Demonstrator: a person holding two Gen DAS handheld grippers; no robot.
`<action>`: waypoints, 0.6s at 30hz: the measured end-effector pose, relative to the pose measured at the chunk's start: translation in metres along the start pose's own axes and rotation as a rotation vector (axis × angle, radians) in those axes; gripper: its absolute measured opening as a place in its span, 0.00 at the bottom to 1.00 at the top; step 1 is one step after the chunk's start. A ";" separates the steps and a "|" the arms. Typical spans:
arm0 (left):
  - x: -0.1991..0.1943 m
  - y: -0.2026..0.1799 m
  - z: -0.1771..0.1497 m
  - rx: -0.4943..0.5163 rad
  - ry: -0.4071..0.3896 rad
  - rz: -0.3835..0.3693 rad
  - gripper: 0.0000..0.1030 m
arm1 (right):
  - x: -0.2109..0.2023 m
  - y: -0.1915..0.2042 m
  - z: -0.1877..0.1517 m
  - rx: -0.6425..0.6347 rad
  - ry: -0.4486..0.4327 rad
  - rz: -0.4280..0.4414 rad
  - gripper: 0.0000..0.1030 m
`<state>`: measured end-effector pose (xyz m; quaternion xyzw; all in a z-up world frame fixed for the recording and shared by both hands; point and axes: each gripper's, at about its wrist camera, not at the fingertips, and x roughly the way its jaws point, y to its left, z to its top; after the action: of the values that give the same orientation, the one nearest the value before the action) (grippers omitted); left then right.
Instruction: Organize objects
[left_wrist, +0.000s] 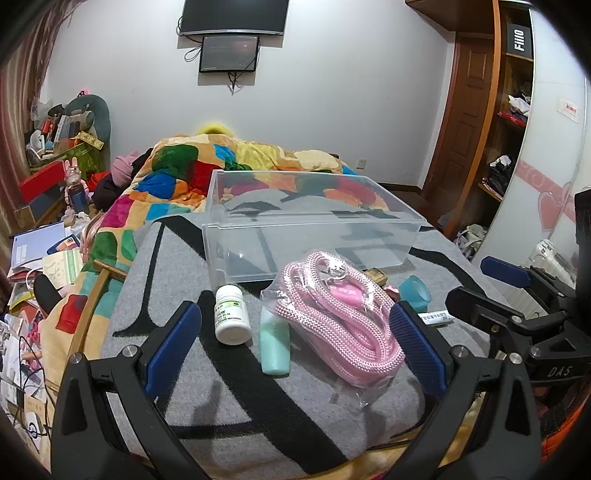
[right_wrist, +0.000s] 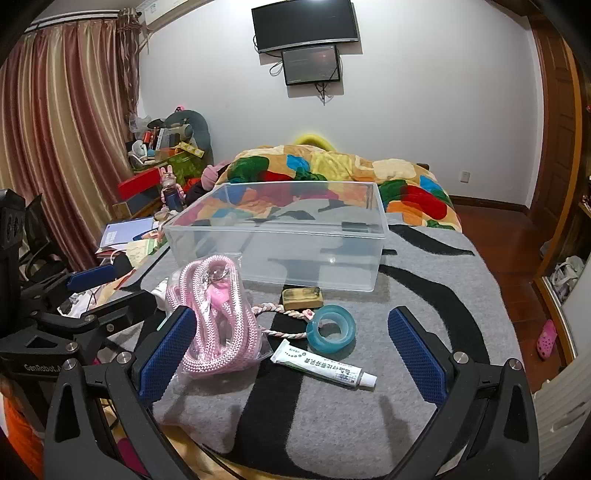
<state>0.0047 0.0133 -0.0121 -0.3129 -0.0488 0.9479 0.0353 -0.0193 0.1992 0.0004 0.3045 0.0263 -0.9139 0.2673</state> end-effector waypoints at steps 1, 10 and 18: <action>0.000 0.000 0.000 0.001 0.000 0.000 1.00 | -0.001 0.000 0.001 0.000 0.000 0.000 1.00; 0.002 0.000 -0.001 -0.001 0.006 -0.006 1.00 | -0.001 0.001 0.001 0.001 -0.001 0.000 1.00; 0.003 0.000 -0.002 0.002 0.008 -0.009 1.00 | -0.001 0.001 0.001 0.002 0.000 0.000 1.00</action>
<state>0.0037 0.0142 -0.0150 -0.3166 -0.0490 0.9465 0.0402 -0.0184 0.1988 0.0017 0.3047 0.0251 -0.9139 0.2670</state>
